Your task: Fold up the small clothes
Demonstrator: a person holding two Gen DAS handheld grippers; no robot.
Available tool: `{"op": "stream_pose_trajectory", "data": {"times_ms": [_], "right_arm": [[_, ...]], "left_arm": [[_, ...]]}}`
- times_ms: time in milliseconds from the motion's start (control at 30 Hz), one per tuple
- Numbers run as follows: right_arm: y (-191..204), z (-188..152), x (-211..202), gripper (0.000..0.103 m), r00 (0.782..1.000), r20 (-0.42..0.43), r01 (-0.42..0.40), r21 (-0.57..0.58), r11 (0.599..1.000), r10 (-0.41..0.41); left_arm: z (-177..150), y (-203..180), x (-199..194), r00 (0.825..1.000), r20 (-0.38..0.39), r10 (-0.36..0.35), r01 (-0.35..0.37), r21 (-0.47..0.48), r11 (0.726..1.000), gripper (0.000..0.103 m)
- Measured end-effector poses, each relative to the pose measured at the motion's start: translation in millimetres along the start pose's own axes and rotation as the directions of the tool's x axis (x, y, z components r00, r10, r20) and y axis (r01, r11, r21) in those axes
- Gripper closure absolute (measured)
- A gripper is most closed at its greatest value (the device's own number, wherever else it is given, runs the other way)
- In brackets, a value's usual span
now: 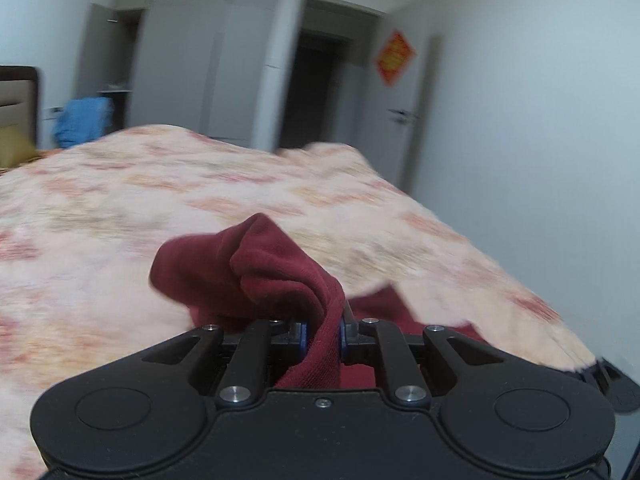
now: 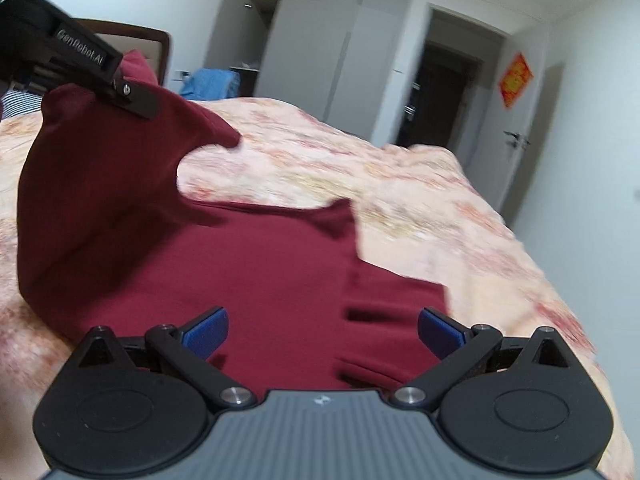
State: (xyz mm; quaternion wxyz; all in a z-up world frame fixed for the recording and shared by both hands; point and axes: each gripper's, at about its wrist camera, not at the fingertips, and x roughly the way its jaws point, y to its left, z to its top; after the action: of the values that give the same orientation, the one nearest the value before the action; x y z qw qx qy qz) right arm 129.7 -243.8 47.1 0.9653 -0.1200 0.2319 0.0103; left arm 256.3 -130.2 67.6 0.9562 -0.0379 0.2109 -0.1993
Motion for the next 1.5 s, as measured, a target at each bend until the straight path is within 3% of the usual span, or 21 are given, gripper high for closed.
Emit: {"op": "stream_pose_trajectory", "data": {"times_ms": [200,333,433,533,600,700,800,933,1067,1133,1200,1367,1433,1500], "right_arm": [[-27.8,-11.3,-17.4,0.0,0.999,-0.015,0.051,0.025,0.998,-0.051],[-37.4,-18.1,-25.7,0.0,0.998,-0.021,0.066,0.032,0.997,-0.065],[-39.0,-19.6,-25.4,0.0,0.998,-0.022,0.059,0.048,0.997,-0.058],[-38.1,-18.9,-21.3,0.0,0.998,-0.022,0.055,0.053,0.997,-0.054],[-37.2,-19.2,-20.2,0.0,0.999,-0.022,0.051,0.052,0.997,-0.05],[-37.1,-22.9,-17.7,0.0,0.999,-0.021,0.046,0.049,0.998,-0.045],[-40.2,-28.1,-21.5,0.0,1.0,0.002,0.008,0.072,0.997,-0.008],[-49.4,-29.5,-32.3,0.0,0.99,0.066,-0.134,0.15,0.98,0.125],[-58.0,-14.4,-27.8,0.0,0.943,0.123,-0.331,0.244,0.912,0.309],[-60.0,-2.7,-13.1,0.0,0.9,0.133,-0.435,0.275,0.857,0.414],[-60.6,10.2,9.2,0.0,0.859,0.13,-0.511,0.298,0.807,0.496],[-64.1,41.0,76.7,0.0,0.797,0.078,-0.583,0.357,0.73,0.599],[-68.4,47.0,103.1,0.0,0.768,0.062,-0.599,0.422,0.68,0.638],[-72.7,50.4,132.4,0.0,0.724,0.045,-0.614,0.497,0.614,0.688]], "left_arm": [[-33.7,-39.3,35.2,0.985,-0.151,-0.078,0.084,0.03,0.996,0.087],[-47.3,-37.4,35.6,0.977,-0.19,-0.092,0.1,0.029,0.995,0.081],[-48.6,-30.8,30.5,0.969,-0.197,-0.148,0.146,-0.023,0.989,0.072],[-48.1,-27.4,23.9,0.966,-0.191,-0.174,0.168,-0.046,0.985,0.05],[-48.0,-24.4,15.6,0.967,-0.176,-0.185,0.176,-0.063,0.982,0.028],[-48.2,-17.7,-0.9,0.968,-0.154,-0.2,0.187,-0.096,0.978,0.013],[-51.7,-3.8,-19.4,0.978,-0.138,-0.157,0.138,-0.138,0.981,0.002],[-56.5,25.9,-40.4,0.992,-0.114,-0.058,0.033,-0.207,0.978,0.001],[-64.1,55.9,-40.5,0.987,-0.139,0.085,-0.117,-0.243,0.963,0.001],[-68.3,70.6,-33.8,0.974,-0.19,0.124,-0.173,-0.267,0.948,0.001],[-74.6,81.2,-27.6,0.969,-0.218,0.12,-0.182,-0.295,0.938,0.001],[-86.9,92.1,-18.2,0.957,-0.267,0.109,-0.195,-0.318,0.928,0.001],[-92.7,93.9,-16.5,0.958,-0.27,0.102,-0.191,-0.326,0.926,0.001],[-95.3,94.2,-15.8,0.958,-0.271,0.097,-0.188,-0.332,0.924,0.001]]}}
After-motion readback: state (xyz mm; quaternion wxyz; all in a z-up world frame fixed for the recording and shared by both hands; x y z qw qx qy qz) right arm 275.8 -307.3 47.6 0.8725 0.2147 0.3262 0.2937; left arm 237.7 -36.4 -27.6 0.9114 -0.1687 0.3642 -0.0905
